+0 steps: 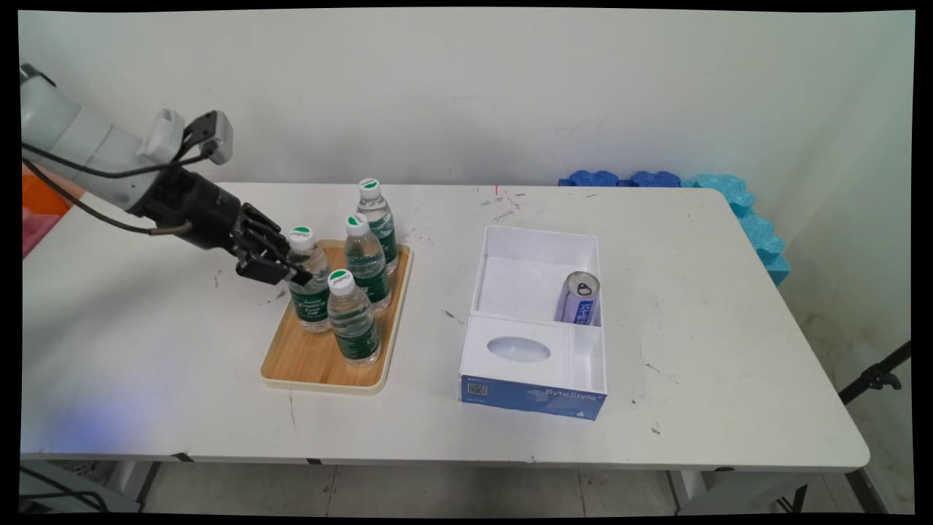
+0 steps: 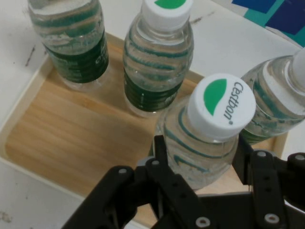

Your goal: Place the picked object on the tray

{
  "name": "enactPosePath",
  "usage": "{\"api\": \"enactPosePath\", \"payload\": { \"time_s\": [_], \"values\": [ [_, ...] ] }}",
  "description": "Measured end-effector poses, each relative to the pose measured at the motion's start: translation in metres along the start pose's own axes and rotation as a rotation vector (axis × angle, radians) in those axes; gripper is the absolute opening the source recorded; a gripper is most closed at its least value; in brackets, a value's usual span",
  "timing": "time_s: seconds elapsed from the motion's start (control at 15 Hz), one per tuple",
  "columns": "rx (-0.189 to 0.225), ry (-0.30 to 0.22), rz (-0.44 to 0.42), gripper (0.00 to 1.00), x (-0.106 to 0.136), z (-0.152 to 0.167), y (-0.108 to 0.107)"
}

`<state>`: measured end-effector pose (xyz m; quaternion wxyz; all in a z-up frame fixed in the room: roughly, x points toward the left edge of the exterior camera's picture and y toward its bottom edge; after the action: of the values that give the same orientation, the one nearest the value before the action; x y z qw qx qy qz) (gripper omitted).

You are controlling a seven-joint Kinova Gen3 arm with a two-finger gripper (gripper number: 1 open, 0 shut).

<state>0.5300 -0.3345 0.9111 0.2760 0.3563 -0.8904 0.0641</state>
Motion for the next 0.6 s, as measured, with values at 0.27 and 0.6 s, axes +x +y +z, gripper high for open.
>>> {"api": "enactPosePath", "payload": {
  "time_s": [0.27,0.6],
  "values": [
    [0.002,-0.001,-0.002,0.00,-0.003,0.009,0.001],
    [0.010,0.002,0.010,1.00,-0.005,0.018,-0.001]
  ]
}}
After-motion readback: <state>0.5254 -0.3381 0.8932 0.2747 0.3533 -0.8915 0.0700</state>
